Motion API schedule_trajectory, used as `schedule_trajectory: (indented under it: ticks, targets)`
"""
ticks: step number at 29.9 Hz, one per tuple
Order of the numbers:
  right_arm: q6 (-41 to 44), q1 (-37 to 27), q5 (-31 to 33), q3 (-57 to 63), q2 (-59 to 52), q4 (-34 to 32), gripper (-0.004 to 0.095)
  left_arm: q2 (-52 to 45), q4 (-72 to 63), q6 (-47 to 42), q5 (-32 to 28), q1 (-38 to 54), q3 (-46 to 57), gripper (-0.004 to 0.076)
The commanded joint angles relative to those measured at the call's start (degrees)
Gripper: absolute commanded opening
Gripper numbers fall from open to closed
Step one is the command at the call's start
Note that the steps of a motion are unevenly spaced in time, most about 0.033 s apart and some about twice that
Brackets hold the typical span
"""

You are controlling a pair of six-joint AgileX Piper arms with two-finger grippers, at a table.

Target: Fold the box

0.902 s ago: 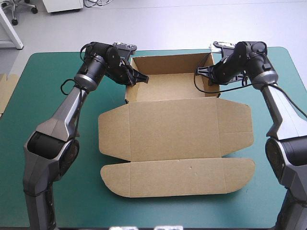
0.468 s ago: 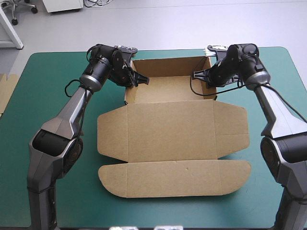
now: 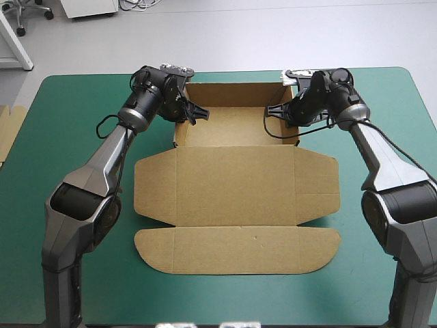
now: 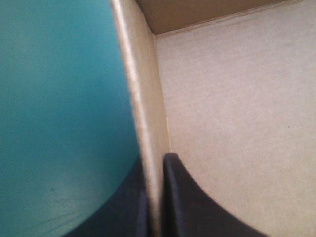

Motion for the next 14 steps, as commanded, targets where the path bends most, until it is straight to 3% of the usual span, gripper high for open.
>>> schedule_trajectory:
  ticks: [1,14]
  targets:
    - [-1.7,-0.31,0.4,-2.06,-2.75,-2.96,0.0001,-3.09,6.1,0.58,-4.51,0.13,0.59,-0.0011]
    - [-1.7,-0.31,1.95,-1.82,1.87,-4.09,0.0001,-2.95,9.09,-1.53,-11.09,0.13,13.63,-0.0011]
